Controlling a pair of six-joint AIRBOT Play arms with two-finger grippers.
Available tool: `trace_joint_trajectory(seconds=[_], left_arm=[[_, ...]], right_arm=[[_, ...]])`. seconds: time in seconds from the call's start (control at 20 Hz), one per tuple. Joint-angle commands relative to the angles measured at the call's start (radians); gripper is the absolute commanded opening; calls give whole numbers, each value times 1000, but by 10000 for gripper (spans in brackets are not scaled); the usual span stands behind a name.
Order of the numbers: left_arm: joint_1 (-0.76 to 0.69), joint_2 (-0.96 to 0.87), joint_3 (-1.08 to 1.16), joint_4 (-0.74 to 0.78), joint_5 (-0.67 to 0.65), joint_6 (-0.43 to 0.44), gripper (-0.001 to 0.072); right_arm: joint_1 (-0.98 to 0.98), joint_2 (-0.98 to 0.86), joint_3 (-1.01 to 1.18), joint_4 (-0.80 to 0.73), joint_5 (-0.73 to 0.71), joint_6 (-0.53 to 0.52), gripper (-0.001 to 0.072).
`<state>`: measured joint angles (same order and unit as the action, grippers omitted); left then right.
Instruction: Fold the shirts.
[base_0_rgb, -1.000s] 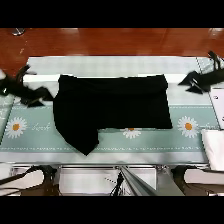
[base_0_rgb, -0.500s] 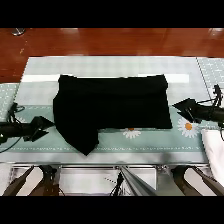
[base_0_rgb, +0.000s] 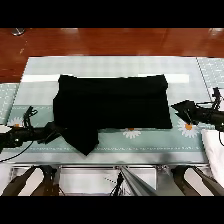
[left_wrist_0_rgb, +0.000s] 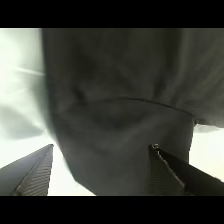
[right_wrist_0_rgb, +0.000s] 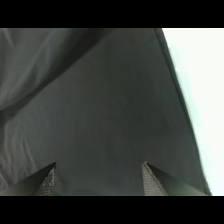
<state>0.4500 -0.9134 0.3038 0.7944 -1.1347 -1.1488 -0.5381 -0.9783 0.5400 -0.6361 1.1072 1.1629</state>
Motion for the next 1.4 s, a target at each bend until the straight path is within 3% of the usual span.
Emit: trace_joint_trajectory(seconds=[0.0, 0.15, 0.2, 0.25, 0.35, 0.45, 0.55, 0.6, 0.7, 0.85, 1.15, 1.2, 1.25, 1.3, 1.35], left_arm=[[-68, -14, -34, -10, 55, 12, 703], [-79, -54, -56, -37, 84, 14, 697], [-79, -64, -56, -72, 87, 43, 573], [-79, -69, -56, -106, 86, 68, 346], [-84, -70, -50, -143, 76, 108, 21], [-80, -69, -31, -142, 42, 114, 19], [-76, -68, -5, -141, 17, 116, 20], [-76, -67, 9, -141, 11, 116, 20], [-76, -68, 24, -141, 8, 115, 20], [-76, -68, 24, -141, 8, 115, 20], [-76, -68, 24, -141, 7, 115, 20], [-76, -68, 24, -141, 8, 115, 20], [-76, -68, 24, -141, 7, 115, 20], [-76, -68, 26, -141, 7, 116, 20], [-76, -68, 35, -141, 2, 115, 20]], right_arm=[[-1, 2, -2, 11, -4, 3, 620], [-1, 2, -2, 11, -6, 9, 621], [-1, 2, -2, 11, -16, 11, 621], [-6, 2, -1, 2, -45, 12, 621], [-59, -4, 1, -25, -109, 52, 621], [-119, -20, 1, -148, -114, 124, 620], [-127, -44, -5, -355, -8, 212, 620], [-127, -54, -18, -387, 46, 212, 620], [-124, -70, -45, -365, 111, 175, 620], [-63, -116, -52, -338, 101, 167, 620], [96, -264, 40, -226, -11, 162, 620], [120, -288, 65, -225, -13, 163, 579], [141, -304, 87, -226, -13, 159, 377], [159, -311, 107, -225, -11, 135, 128], [176, -311, 130, -227, 1, 97, 26]])
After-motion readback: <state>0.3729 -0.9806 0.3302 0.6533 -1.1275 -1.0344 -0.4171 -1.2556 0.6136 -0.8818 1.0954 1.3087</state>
